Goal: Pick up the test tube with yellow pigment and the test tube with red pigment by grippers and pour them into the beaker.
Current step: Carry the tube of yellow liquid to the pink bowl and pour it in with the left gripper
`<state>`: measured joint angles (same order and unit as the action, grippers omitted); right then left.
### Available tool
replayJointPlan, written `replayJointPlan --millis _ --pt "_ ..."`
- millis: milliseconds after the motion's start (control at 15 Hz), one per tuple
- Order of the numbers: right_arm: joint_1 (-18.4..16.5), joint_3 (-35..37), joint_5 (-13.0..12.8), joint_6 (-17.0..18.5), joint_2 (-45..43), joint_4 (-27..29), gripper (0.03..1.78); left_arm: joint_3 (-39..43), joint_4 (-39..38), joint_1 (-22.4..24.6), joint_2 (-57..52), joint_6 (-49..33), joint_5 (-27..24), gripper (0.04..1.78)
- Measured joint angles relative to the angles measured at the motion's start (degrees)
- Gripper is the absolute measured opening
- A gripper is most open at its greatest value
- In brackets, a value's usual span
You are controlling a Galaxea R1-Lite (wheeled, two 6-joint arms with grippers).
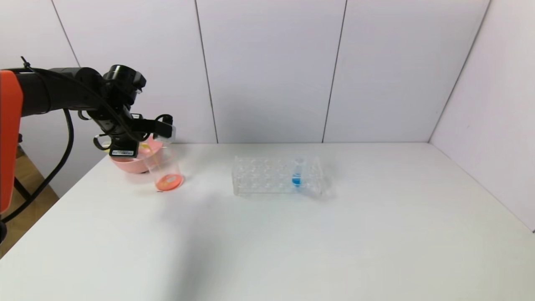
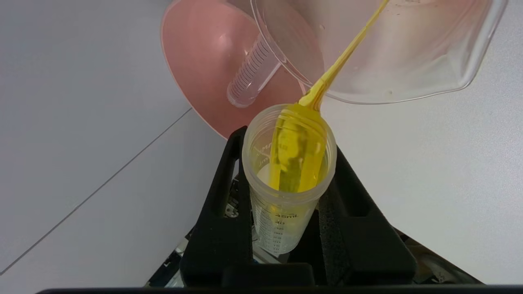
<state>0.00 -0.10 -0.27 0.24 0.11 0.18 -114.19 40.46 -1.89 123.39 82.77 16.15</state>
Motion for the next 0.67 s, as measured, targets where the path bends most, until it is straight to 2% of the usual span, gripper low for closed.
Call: replayJointPlan --millis 667 --pt "0.0 0.0 0.0 0.0 0.0 0.0 0.11 0.0 -0.2 -0.1 0.1 -0.1 0.3 0.47"
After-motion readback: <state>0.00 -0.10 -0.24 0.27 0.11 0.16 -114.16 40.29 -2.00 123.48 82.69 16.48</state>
